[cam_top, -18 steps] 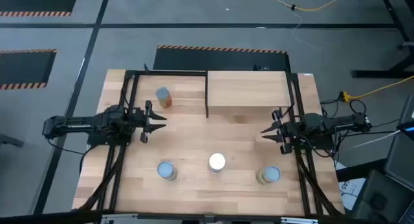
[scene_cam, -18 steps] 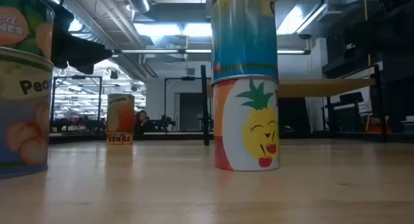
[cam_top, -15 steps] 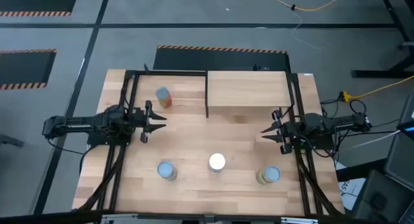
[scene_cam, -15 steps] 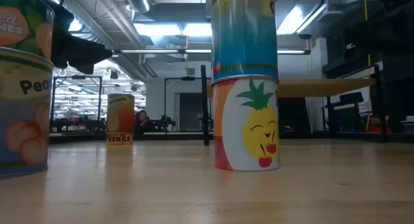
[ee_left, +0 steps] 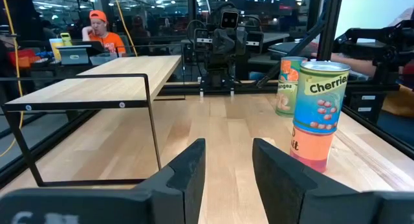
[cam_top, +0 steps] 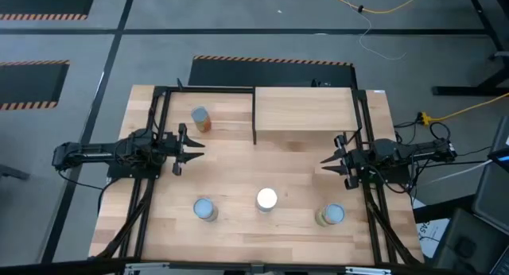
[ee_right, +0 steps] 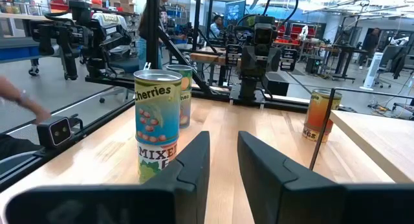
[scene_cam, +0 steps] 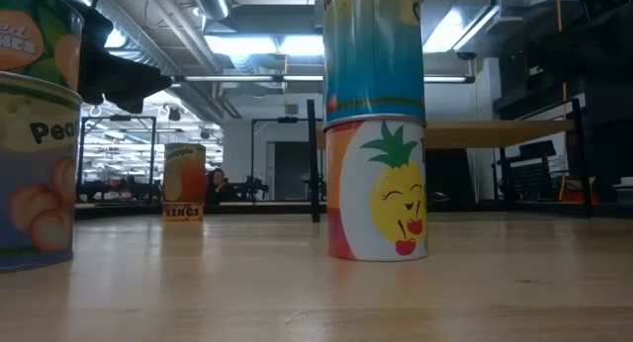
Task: Pick and place cans onto a shelf
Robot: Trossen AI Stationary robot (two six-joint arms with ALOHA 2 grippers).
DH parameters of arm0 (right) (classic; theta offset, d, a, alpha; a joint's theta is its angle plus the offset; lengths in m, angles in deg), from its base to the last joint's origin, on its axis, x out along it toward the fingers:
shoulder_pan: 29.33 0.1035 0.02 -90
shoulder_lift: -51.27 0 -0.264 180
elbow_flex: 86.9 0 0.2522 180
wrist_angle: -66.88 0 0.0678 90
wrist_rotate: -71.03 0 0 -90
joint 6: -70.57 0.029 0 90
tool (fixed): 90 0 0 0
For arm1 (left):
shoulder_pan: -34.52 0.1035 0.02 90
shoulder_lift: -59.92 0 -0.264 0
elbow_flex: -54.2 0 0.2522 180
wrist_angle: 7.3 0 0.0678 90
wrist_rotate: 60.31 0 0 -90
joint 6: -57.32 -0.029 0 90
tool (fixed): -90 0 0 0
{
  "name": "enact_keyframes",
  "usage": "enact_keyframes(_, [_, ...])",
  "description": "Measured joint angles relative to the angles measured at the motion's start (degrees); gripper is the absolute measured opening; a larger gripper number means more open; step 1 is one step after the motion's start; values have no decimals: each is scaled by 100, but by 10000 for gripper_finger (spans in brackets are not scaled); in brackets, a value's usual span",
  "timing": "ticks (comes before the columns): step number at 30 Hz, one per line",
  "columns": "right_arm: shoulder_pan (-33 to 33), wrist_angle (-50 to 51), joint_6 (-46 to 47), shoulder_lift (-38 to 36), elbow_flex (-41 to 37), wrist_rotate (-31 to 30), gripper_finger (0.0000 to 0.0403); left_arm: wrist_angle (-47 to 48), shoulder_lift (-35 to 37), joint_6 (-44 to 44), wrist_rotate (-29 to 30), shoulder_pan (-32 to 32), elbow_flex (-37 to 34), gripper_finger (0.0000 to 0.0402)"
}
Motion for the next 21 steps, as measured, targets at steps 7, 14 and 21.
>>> enact_keyframes(7, [0,-1,0,2,0,1,85,0,0,0,-1,0,1,121])
enact_keyframes(14, [0,0,0,0,0,2,85,0,0,0,0,0,2,121])
enact_keyframes(21, [0,-1,0,1,-1,1,85,0,0,0,-1,0,0,121])
